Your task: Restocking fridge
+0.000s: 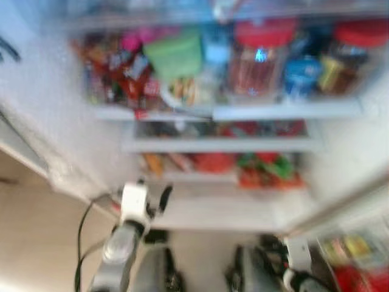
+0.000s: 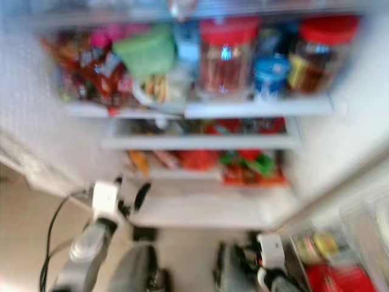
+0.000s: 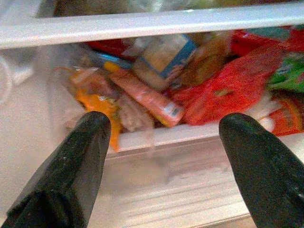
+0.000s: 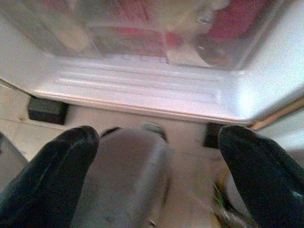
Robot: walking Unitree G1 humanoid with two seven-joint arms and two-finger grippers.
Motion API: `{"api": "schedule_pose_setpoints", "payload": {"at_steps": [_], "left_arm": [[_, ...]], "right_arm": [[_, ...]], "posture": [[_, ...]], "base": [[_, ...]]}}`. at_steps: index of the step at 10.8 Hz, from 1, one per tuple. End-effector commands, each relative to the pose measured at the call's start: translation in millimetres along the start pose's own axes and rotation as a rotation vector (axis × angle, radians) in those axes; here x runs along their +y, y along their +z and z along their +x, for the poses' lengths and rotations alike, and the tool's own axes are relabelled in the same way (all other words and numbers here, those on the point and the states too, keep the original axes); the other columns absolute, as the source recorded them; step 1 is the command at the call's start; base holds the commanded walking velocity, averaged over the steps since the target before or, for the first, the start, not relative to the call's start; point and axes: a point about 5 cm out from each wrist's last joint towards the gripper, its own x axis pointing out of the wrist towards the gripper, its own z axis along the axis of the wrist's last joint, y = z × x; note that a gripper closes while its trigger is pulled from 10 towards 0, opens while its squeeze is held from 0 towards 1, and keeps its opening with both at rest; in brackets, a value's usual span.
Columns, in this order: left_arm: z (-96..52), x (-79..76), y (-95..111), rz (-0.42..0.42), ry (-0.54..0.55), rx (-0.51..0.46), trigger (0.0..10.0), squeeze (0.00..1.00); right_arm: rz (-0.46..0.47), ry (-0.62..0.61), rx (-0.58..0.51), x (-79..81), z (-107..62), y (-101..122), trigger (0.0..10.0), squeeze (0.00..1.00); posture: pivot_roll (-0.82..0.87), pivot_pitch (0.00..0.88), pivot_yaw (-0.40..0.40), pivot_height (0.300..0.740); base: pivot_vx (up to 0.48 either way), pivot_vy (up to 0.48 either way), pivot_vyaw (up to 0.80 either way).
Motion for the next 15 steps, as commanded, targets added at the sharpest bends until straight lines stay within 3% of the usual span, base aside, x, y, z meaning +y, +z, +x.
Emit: {"api": "schedule_pose_setpoints", "payload": {"at_steps": [1,3,4,5,6,7,9,10,11,13,15], "left_arm": [[-11.5,10.9,-15.7,0.007,0.043,0.071,10.0,0.00],[-14.1,22.9,-25.1,0.007,0.095,0.126,10.0,0.00],[-19.0,37.8,-48.7,0.071,0.183,0.310,10.0,0.00],[-30.4,52.6,-68.3,0.047,0.271,0.455,10.0,0.00],[-39.2,57.9,-79.7,0.027,0.306,0.539,10.0,0.00],[-42.9,58.3,-84.3,0.034,0.303,0.575,10.0,0.00],[-70.8,60.6,-108.5,0.035,0.347,0.753,10.0,0.00],[-82.2,53.5,-118.1,0.058,0.316,0.809,10.0,0.00],[-89.5,45.2,-124.6,0.108,0.255,0.842,10.0,0.00],[-98.1,44.8,-129.5,0.075,0.290,0.870,10.0,0.00],[-95.1,37.3,-129.4,0.172,0.191,0.859,10.0,0.00]], "right_arm": [[0.031,0.009,0.103,5.9,-10.8,-27.5,10.0,0.00],[0.030,0.011,0.105,5.4,-11.0,-27.4,10.0,0.00],[0.029,0.010,0.107,5.1,-10.8,-27.1,10.0,0.00],[0.029,0.009,0.109,5.1,-10.5,-27.0,10.0,0.00],[0.033,0.003,0.108,4.6,-10.5,-26.9,10.0,0.00],[0.034,0.002,0.108,4.3,-10.5,-26.8,10.0,0.00],[0.033,0.002,0.110,3.8,-10.4,-26.5,10.0,0.00],[0.031,0.001,0.111,3.8,-10.3,-26.4,10.0,0.00],[0.030,-0.002,0.111,3.7,-10.2,-26.2,10.0,0.00],[0.027,-0.003,0.115,4.0,-9.6,-26.1,10.0,0.00],[0.037,-0.016,0.115,4.1,-9.6,-26.7,10.0,0.00]], "posture": [[-0.06,0.220,0.080,0.642],[-0.06,0.219,0.077,0.642],[-0.05,0.216,0.074,0.642],[-0.05,0.216,0.073,0.642],[-0.04,0.216,0.067,0.642],[-0.04,0.216,0.067,0.642],[-0.05,0.212,0.067,0.642],[-0.05,0.211,0.064,0.642],[-0.05,0.210,0.064,0.642],[-0.05,0.202,0.069,0.642],[-0.06,0.194,0.074,0.642]], "base": [[-0.277,0.000,0.00],[-0.131,0.000,0.00],[0.000,0.000,0.00],[0.000,0.000,0.00],[0.000,0.000,0.00],[0.000,0.000,0.00],[0.000,0.176,0.00],[0.000,0.472,0.00],[0.000,0.480,0.00],[0.000,0.480,0.00],[0.000,0.480,0.00]]}}
